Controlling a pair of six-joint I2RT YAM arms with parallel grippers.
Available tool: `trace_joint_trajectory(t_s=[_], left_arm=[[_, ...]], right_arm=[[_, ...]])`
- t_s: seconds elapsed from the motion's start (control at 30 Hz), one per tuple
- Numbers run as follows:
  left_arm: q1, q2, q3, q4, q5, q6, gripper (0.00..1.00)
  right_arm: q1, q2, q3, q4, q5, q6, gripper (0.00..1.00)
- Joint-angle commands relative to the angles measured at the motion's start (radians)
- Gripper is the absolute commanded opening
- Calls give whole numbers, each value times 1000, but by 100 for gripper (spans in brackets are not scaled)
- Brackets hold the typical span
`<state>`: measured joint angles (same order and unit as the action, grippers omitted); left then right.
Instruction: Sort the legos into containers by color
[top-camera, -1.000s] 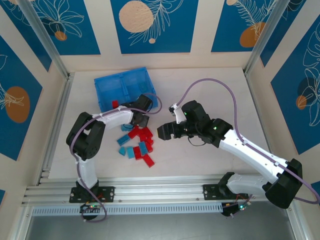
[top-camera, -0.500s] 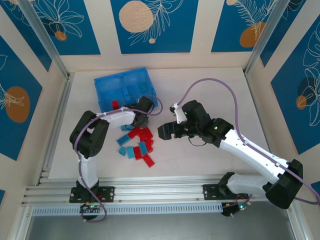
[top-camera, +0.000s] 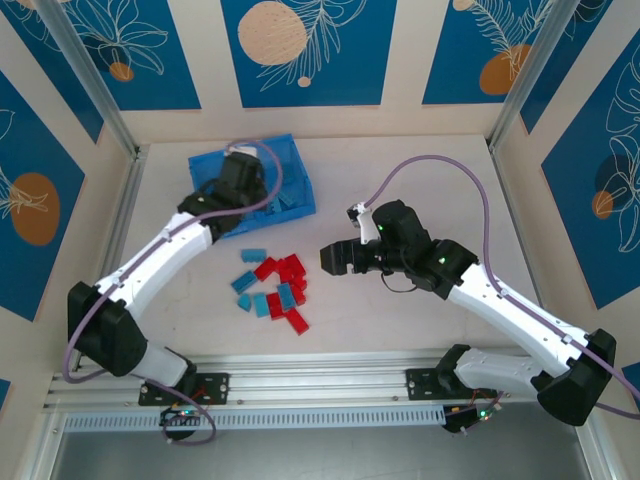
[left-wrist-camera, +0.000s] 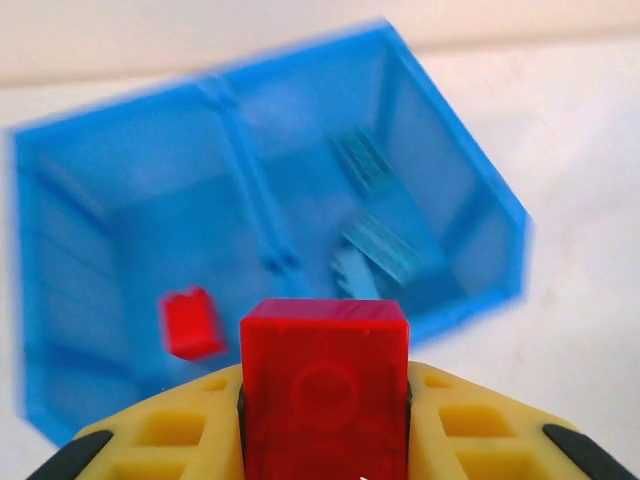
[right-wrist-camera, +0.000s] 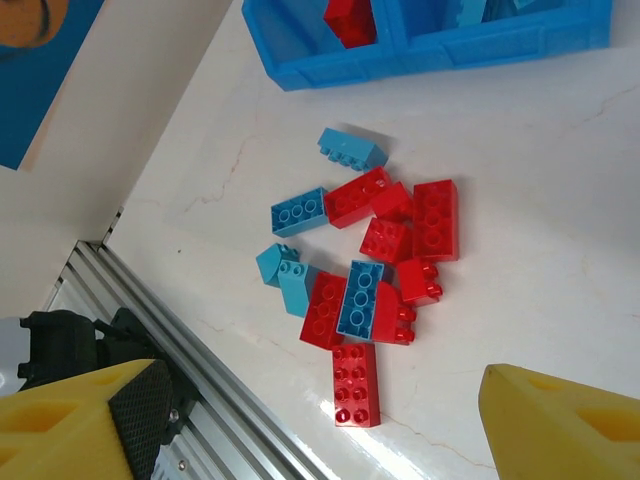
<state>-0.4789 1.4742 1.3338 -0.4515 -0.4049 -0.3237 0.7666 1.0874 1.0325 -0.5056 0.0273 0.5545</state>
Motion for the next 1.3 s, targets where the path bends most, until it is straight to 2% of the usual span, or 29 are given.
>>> trace_joint_trajectory(t_s=[0.0, 0.13, 0.23, 0.37, 0.5, 0.7, 0.87, 0.97, 1.03, 1.17, 1.27], left_arm=[[140, 89, 48, -50, 0, -69, 27], [255, 268, 197, -99, 157, -148, 27], [306, 392, 314, -141, 197, -186, 27], [338, 522, 451, -184, 213, -170, 31], [348, 608, 547, -246, 169, -160, 39], [354, 618, 546, -259, 171, -186, 47], [349, 502, 491, -243, 219, -192, 49], [337, 343, 393, -216, 277, -206, 46], [315, 182, 264, -165, 334, -214, 44], [206, -149, 13, -96, 345, -145, 42], [95, -366, -115, -131, 331, -40, 42]], right_arm=[[3, -14, 8, 18, 14, 14, 82], [3, -17, 5, 12, 10, 15, 82], [3, -24, 2, 3, 7, 19, 82], [3, -40, -5, -17, 25, 16, 82], [3, -61, -15, -18, 42, 16, 82], [2, -64, -7, -21, 41, 15, 83], [2, -64, -8, -25, 40, 23, 83], [3, -60, -21, -12, 45, 37, 83], [4, -44, -26, -6, 53, 46, 83], [22, 20, -12, 1, 50, 57, 82], [67, 100, 14, 34, 42, 34, 82]])
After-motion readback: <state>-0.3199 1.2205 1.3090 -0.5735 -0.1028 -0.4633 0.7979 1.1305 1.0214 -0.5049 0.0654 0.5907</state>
